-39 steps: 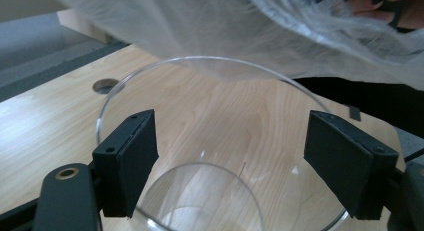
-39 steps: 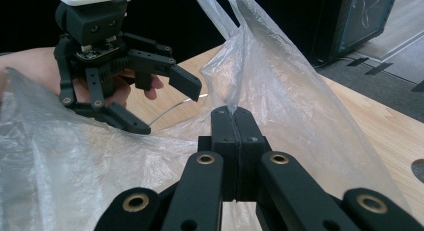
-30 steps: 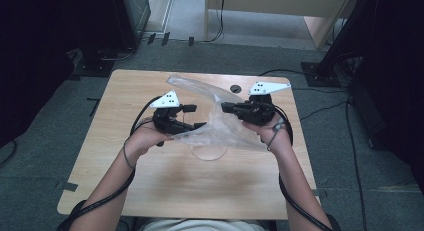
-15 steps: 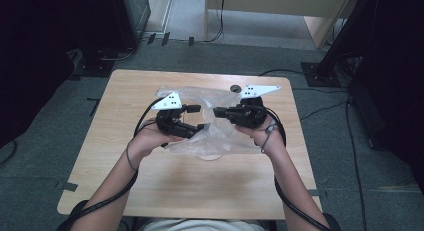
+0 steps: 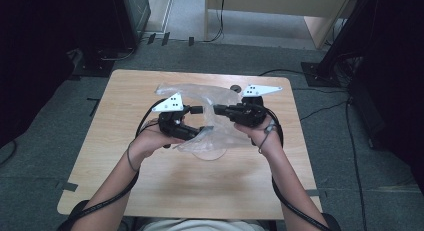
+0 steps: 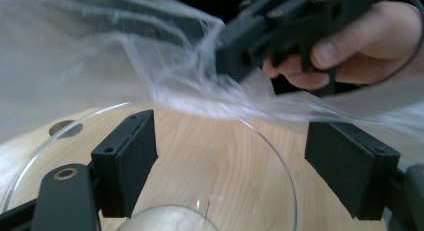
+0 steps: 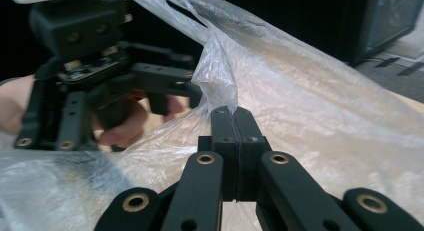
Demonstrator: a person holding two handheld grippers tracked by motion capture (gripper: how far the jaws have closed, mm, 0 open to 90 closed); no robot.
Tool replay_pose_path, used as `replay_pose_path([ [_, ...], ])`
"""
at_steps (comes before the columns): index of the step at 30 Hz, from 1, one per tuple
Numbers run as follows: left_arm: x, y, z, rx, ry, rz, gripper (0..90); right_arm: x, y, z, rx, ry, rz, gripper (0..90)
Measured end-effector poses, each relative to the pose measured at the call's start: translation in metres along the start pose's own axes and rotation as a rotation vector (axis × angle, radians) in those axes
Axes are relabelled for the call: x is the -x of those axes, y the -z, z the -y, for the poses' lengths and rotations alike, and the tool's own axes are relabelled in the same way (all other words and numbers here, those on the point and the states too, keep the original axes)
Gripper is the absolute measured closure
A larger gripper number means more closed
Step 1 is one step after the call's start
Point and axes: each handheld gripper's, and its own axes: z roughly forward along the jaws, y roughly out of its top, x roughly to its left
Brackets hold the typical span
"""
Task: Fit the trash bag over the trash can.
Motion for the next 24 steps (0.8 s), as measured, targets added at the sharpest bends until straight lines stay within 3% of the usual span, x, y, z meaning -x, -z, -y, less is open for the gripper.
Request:
replay_pose_path([
  [6, 0.0, -0.002, 0.002, 0.026, 0.007, 0.008, 21.7, -0.008, -0.01, 0.001, -0.022, 0.006, -0.038, 90.0],
  [11, 0.001, -0.004, 0.004, 0.014, 0.002, 0.019, 34.2, -0.009, -0.014, 0.002, -0.021, -0.01, -0.055, 90.0],
  [14, -0.001, -0.005, 0.006, -0.007, 0.024, 0.014, 41.3, -0.01, -0.015, 0.003, -0.023, -0.007, -0.058, 87.9],
  [19, -0.002, -0.004, 0.007, -0.012, 0.046, 0.006, 50.4, -0.01, -0.015, 0.001, 0.014, 0.002, -0.041, 71.3],
  [24, -0.005, 0.002, 0.005, 0.016, 0.058, -0.033, 65.5, -0.004, -0.007, 0.0, 0.05, -0.008, -0.008, 62.0],
])
